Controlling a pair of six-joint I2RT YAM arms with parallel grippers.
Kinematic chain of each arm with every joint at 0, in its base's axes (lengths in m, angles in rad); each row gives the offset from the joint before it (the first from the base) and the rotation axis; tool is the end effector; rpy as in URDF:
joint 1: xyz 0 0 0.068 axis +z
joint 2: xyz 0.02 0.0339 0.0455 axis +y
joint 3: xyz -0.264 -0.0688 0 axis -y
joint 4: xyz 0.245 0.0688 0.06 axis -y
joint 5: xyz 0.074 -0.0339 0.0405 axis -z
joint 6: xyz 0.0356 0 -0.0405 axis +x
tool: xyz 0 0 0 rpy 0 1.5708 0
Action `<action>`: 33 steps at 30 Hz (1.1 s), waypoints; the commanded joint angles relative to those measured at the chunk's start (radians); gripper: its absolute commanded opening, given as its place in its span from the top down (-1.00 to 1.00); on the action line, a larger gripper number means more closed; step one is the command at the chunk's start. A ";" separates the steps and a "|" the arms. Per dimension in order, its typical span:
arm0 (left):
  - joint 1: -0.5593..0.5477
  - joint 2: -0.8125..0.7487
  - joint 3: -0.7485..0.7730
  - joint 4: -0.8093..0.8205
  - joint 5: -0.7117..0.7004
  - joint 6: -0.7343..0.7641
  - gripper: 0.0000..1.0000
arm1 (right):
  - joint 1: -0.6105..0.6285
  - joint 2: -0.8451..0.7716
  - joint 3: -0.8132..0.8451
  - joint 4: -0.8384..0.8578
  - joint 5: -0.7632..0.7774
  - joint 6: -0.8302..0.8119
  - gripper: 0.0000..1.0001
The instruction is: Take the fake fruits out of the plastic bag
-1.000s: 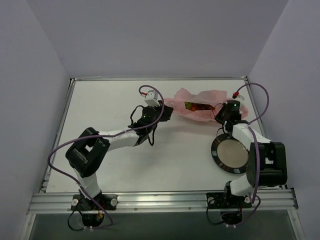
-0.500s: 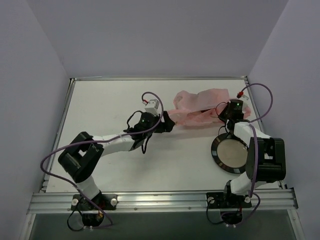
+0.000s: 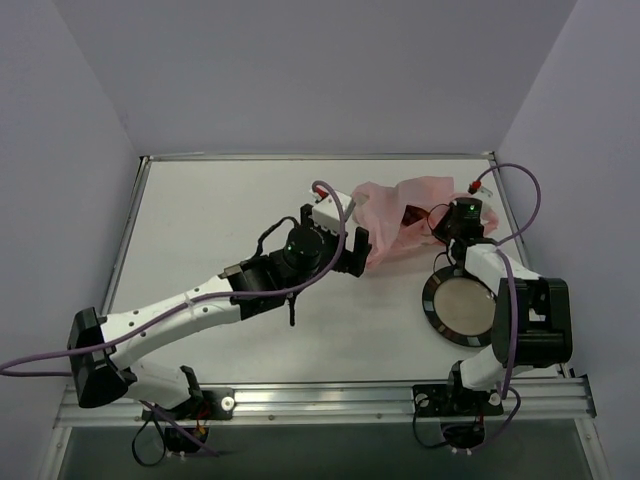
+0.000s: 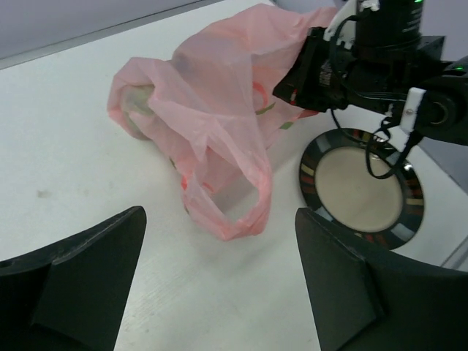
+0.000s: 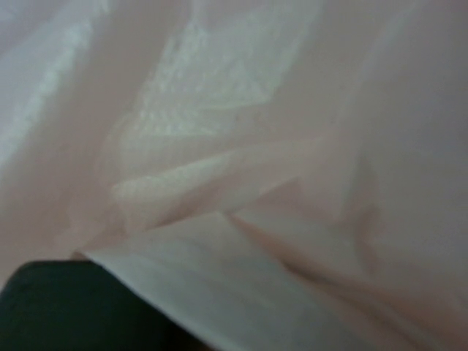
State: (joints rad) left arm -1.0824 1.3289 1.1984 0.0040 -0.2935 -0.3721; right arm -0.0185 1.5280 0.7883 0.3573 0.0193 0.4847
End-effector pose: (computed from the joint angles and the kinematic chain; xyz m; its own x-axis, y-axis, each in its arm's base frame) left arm 0.1568 -0.2731 0.3838 -0.3135 -0.1516 -0.9374 0.6405 0.6950 -0.3267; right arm 0.3317 -0.0068 0.2155 -0.3132 0.4717 -0.8243 0.2060 0.8810 0.4259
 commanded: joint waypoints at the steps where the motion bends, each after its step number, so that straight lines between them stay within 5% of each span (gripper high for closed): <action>1: 0.019 0.059 0.120 -0.163 -0.014 0.122 -0.64 | -0.008 -0.054 0.038 -0.012 -0.007 -0.021 1.00; 7: 0.055 0.369 0.422 -0.262 0.117 0.216 -0.90 | -0.012 -0.058 0.043 -0.012 -0.053 -0.032 1.00; 16: 0.223 0.686 0.748 -0.406 0.408 0.243 -0.93 | -0.026 -0.057 0.048 -0.009 -0.081 -0.041 1.00; 19: 0.259 0.742 0.828 -0.403 0.363 0.260 -0.52 | -0.029 -0.043 0.055 -0.008 -0.079 -0.040 1.00; 20: 0.266 0.753 0.846 -0.397 0.323 0.265 -0.30 | -0.029 -0.039 0.068 -0.008 -0.073 -0.040 1.00; 21: 0.275 0.760 0.874 -0.371 0.300 0.265 0.17 | -0.032 -0.026 0.074 -0.009 -0.068 -0.040 1.00; 24: 0.332 0.780 0.882 -0.267 0.245 0.211 0.72 | -0.049 0.003 0.115 -0.009 -0.038 -0.040 1.00; 28: 0.397 0.861 0.937 -0.210 0.217 0.150 0.95 | -0.089 0.132 0.207 -0.009 -0.036 -0.028 1.00; 33: 0.463 0.972 1.041 -0.171 0.240 0.118 0.95 | -0.092 0.299 0.388 -0.055 -0.029 -0.057 1.00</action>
State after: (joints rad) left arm -0.6594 2.2589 2.1670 -0.2096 -0.0338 -0.2169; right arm -0.1051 1.7638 1.0786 0.3241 -0.0444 0.4488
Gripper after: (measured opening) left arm 0.028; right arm 0.001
